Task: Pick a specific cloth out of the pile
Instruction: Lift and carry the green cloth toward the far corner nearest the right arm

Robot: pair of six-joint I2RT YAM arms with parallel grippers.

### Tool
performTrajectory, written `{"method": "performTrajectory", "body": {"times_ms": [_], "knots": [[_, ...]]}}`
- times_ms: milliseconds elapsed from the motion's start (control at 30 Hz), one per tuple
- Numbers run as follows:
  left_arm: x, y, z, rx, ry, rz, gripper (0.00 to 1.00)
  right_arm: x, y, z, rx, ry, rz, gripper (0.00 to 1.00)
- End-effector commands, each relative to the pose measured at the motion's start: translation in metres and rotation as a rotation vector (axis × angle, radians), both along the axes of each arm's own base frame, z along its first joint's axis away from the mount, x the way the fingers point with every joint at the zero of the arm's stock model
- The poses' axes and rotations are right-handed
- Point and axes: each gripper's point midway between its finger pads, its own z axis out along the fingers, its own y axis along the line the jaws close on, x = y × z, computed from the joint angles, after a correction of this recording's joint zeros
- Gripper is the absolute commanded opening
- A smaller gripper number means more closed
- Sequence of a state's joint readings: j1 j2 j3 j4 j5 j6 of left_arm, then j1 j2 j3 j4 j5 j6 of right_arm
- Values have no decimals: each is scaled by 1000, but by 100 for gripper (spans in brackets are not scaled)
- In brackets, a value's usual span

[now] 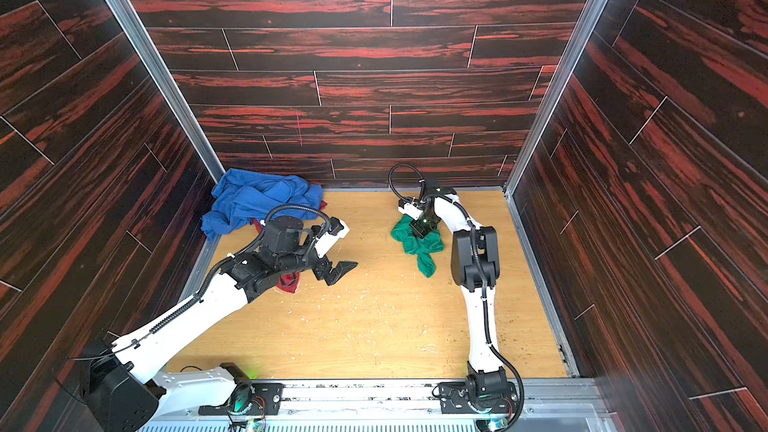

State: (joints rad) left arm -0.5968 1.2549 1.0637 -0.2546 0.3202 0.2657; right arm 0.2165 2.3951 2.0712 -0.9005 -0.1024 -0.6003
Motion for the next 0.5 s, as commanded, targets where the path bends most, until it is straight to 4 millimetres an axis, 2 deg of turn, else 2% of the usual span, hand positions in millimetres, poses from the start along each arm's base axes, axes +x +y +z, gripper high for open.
{"method": "performTrajectory", "body": {"times_ms": [0, 100, 200, 300, 400, 467], "knots": [[-4, 3, 15, -4, -46, -8, 99, -5, -3, 15, 53, 22, -62, 0], [-5, 3, 17, -8, -49, -6, 99, 11, -23, 68, 95, -92, -167, 0], [-6, 3, 20, -15, -52, -10, 99, 21, -57, 120, 92, -227, -292, 0], [-7, 3, 23, -23, -55, -11, 99, 20, -89, 169, 116, -367, -399, 0], [-8, 2, 24, -30, -54, -14, 99, 11, -117, 203, 118, -482, -485, 0], [-8, 2, 23, -34, -52, -16, 99, 5, -135, 218, 75, -548, -541, 0]]}}
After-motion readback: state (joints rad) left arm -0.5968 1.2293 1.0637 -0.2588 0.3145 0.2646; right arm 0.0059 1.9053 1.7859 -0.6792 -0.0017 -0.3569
